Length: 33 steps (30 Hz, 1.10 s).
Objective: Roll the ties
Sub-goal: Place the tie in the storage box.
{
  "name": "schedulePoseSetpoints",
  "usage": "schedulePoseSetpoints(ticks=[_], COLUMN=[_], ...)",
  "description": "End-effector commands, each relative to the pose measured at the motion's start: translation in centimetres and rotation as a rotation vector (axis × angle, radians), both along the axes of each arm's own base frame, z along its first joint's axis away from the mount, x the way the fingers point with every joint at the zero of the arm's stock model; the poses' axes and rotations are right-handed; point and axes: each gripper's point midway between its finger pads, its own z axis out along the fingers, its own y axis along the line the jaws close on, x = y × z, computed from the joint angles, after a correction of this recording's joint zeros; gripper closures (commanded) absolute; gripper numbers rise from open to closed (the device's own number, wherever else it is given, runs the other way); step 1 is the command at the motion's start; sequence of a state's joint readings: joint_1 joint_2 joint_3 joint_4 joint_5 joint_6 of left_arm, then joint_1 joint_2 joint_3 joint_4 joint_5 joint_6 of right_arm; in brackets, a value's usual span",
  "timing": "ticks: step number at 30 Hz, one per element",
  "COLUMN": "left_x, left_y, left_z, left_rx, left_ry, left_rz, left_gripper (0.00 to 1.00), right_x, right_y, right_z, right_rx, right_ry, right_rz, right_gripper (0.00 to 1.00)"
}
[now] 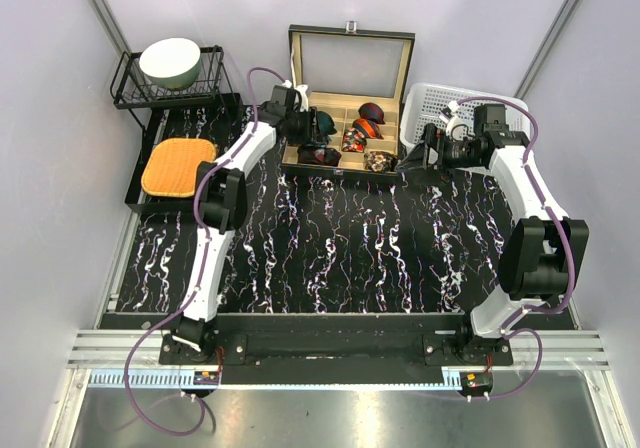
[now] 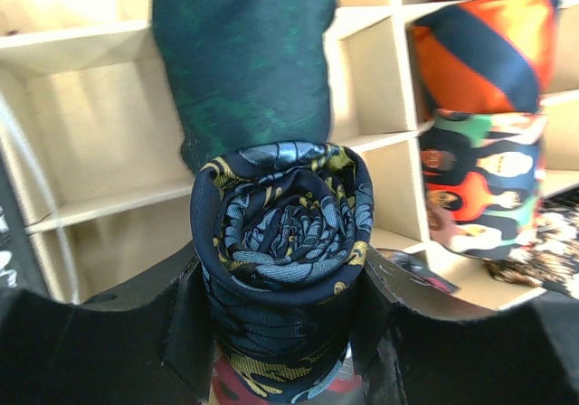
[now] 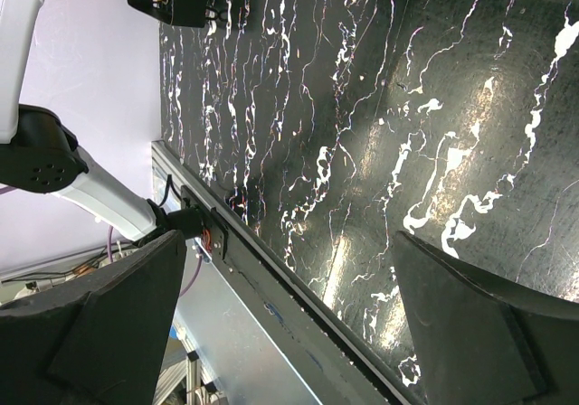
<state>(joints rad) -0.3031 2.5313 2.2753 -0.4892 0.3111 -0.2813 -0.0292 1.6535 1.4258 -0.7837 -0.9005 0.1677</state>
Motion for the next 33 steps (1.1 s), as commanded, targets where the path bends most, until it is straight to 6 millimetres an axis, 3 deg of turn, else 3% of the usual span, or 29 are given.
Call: schedulePoseSetpoints(ticks=[1,9,10,15,24,25,26,27,28,33], left_x=[-0.1,-0.3,-0.6,0.0,0.1,-0.2,-0.4,-0.3,-0.7,0.2], left_y=[4.9,5.0,5.3,5.6,7.0,6.6,6.5,6.5,5.9,4.6], left_z=[-4.7,-4.8,-5.5,-5.2,-5.2,-5.7,-5.8,-4.4,-4.9,-1.7], left_rx=[0.264,0.438,0.478,0.515,0.477,0.451,0.453,0.462,0.448,0.441], left_ry=[0.071,0.023,0.042,0.029,0.057,0.066,0.061,0.032,0.026,-0.078], left_rz=[0.121,0.117,0.121,0.132,0.135,0.099,0.075,0.075,0.046,0.03], left_gripper=[1.0,1.0,1.0,0.98,0.64,0.53,0.48,0.45,0.37,0.3], right_x=[-0.3,0.0,0.1,0.2,0.9,0.9,1.0,1.0,0.9,0.8], right_y=[-0.2,-0.3,-0.3,-0.3,-0.2,-0.2,-0.2,-0.2,-0.2,-0.1], right_z=[1.1,1.2,1.2,1.1,1.3,1.3,1.3,1.3,1.3,1.2], right_rx=[-0.001,-0.007,-0.01,-0.013,-0.001,0.0,0.001,0.001,0.003,0.011], right_ry=[-0.042,-0.051,-0.052,-0.049,-0.052,-0.05,-0.051,-0.05,-0.047,-0.044], right_rz=[0.007,0.002,0.001,0.0,0.005,0.005,0.007,0.007,0.007,0.014], right_gripper=[0.0,0.0,0.0,0.0,0.0,0.0,0.0,0.0,0.0,0.0])
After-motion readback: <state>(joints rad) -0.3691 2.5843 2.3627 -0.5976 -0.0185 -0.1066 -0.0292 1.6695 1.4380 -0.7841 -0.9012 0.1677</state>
